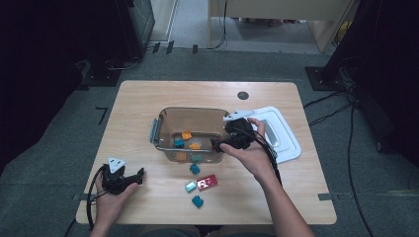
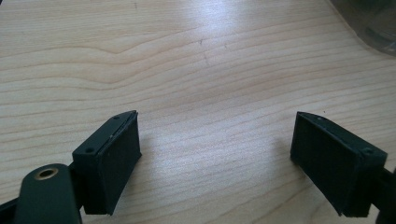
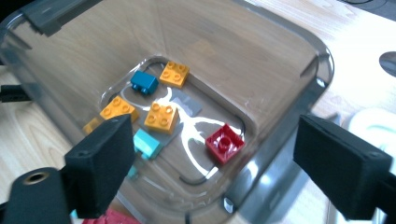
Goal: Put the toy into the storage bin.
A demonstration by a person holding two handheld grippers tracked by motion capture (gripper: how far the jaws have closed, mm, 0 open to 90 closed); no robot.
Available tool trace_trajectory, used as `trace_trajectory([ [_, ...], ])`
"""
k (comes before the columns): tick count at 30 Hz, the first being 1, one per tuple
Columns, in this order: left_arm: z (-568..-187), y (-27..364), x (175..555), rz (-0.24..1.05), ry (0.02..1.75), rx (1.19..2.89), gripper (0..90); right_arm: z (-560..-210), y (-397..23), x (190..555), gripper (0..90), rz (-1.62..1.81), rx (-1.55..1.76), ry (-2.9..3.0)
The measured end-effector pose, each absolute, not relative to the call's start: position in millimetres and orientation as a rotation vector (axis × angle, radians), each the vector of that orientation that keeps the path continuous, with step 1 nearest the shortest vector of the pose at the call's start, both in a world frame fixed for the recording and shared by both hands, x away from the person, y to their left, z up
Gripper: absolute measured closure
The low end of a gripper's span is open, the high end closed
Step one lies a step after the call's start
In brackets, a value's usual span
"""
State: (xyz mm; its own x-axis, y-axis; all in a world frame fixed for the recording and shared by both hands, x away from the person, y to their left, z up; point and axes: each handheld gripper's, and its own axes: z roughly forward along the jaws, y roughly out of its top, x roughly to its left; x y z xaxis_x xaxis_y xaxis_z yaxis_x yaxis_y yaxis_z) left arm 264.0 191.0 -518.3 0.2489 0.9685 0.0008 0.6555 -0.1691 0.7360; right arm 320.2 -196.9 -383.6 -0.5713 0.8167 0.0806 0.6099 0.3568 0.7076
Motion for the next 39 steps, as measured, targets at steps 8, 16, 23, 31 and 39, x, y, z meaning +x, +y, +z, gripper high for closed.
trace_trajectory([
  [8, -518, 191, 264, 0.649, 1.476, 1.905, 15.7, -389, -206, 285, 8.5, 1.084, 1.269, 2.307],
  [16, -518, 191, 264, 0.648, 1.477, 1.906, 15.7, -409, -209, 253, 14.8, 1.111, 1.29, 2.285],
  [23, -518, 191, 264, 0.647, 1.477, 1.906, 15.7, -446, -204, 239, 28.8, 1.139, 1.303, 2.337],
  [31, -518, 191, 264, 0.647, 1.477, 1.906, 15.7, -488, -187, 245, 43.1, 1.137, 1.401, 2.332],
  [39, -518, 191, 264, 0.648, 1.477, 1.906, 15.7, -500, -169, 246, 54.7, 1.128, 1.371, 2.322],
])
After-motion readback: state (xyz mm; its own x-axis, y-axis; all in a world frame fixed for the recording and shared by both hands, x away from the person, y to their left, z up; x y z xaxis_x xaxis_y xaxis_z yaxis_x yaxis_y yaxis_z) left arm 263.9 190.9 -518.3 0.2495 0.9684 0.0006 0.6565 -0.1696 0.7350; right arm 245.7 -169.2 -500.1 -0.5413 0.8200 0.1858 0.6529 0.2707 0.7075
